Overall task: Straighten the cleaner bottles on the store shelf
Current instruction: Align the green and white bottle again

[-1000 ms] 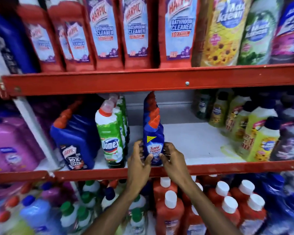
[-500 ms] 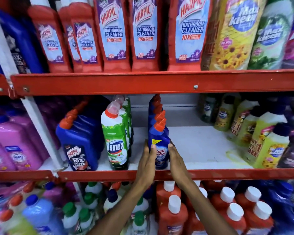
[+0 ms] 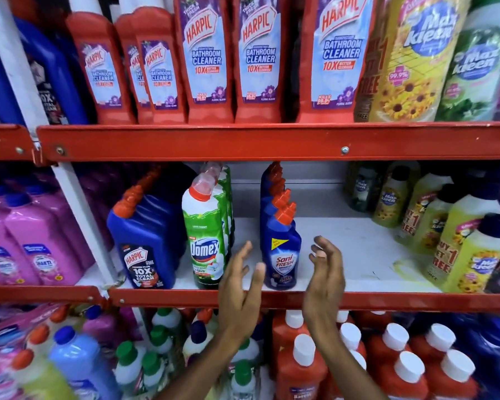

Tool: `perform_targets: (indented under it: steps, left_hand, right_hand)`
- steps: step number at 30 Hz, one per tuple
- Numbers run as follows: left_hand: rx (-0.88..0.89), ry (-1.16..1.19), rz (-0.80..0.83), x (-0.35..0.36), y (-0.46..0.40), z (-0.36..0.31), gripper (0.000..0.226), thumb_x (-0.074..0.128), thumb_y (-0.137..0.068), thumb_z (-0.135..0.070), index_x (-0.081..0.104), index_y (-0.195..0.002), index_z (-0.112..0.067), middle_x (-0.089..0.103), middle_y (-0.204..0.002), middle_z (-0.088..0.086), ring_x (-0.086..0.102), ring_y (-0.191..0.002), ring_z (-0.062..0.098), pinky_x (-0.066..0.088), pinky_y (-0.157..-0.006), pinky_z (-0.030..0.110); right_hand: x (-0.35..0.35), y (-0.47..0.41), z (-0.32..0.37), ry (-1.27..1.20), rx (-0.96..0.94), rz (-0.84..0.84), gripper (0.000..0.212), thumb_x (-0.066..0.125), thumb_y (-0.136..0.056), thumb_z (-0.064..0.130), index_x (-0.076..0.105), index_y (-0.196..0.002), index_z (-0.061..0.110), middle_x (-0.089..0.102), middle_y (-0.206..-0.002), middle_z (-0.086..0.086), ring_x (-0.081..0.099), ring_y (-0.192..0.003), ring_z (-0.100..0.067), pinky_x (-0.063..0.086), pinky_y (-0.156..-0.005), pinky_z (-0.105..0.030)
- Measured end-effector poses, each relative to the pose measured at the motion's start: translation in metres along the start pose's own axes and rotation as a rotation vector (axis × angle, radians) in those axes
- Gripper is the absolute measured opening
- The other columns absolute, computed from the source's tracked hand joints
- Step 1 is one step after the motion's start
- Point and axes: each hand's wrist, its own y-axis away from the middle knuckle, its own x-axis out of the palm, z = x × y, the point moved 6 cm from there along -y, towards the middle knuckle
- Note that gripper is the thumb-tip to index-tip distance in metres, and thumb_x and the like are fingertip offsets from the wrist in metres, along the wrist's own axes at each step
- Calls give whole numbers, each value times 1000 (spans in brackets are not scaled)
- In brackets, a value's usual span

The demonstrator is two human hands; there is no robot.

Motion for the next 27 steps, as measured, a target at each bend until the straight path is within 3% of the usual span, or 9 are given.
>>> perform_targets:
  steps: [3,6,10,13,16,20,23,25,27]
  left_hand:
    - [207,-71,-283,-49,13,-10,30,51,-93,-40,64,-115,-24,62,-121,-6,59,-119,9,48,-100,25]
    - [237,-60,-452,-81,10,-4,29,51,-93,-35,61,-115,-20,52,-121,1,54,-118,5,43,-102,16]
    - [18,-70,-309,-83,-9,24,60,41,-93,-55,41,-144,-23,44,-147,-4,49,-133,8,40,-110,26]
    - [-167,-68,-197,-81,-24,44,65,32,-95,-64,37,-147,-27,51,-148,-1,53,-130,12,41,-113,36]
    - [-225,-11,-135,-78,-30,48,23,33,-107,-36,45,-127,-33,63,-116,-12,57,-101,-20,43,-92,6]
    - [-177,-13,-95,-79,-28,42,26,34,-107,-25,47,-130,-28,58,-104,-23,54,-90,-28,40,-77,-1]
    - [-140,-31,-84,-81,-30,44,35,37,-106,-29,49,-137,-17,65,-109,-9,59,-93,-20,45,-80,1]
    - [-120,-42,-67,-83,-30,43,37,38,-106,-32,49,-138,-18,68,-115,-5,63,-101,-9,51,-90,16]
    - [-111,-45,-46,-87,-29,44,39,40,-104,-38,49,-139,-22,67,-120,-7,65,-111,4,50,-94,23]
  right_hand:
    - [5,25,28,-19,-236,-79,31,42,-93,32,63,-98,11,68,-92,-6,65,-86,-21,53,-71,-25]
    - [46,49,32,27,-251,144,28,43,-93,31,67,-91,15,69,-84,1,65,-80,-13,51,-69,-25]
    - [106,67,13,51,-24,451,37,38,-103,34,51,-137,29,54,-133,26,50,-120,17,38,-91,0]
    - [133,66,0,25,120,553,44,29,-106,32,28,-151,31,32,-140,35,28,-111,42,25,-89,11]
    - [145,63,-14,22,181,564,52,25,-103,47,33,-151,28,42,-151,13,40,-127,23,31,-114,-13]
    - [150,65,-31,56,255,536,88,24,-82,81,46,-144,21,56,-145,-4,50,-135,-12,36,-118,-43]
    - [150,65,-29,43,266,499,77,27,-88,67,47,-144,18,58,-143,-7,52,-133,-14,37,-117,-44]
    - [150,63,-26,36,262,481,73,28,-89,63,47,-144,17,59,-141,-8,55,-129,-12,40,-116,-40]
    - [149,65,-21,37,213,446,65,31,-96,58,43,-147,19,55,-145,0,54,-122,10,42,-109,-18]
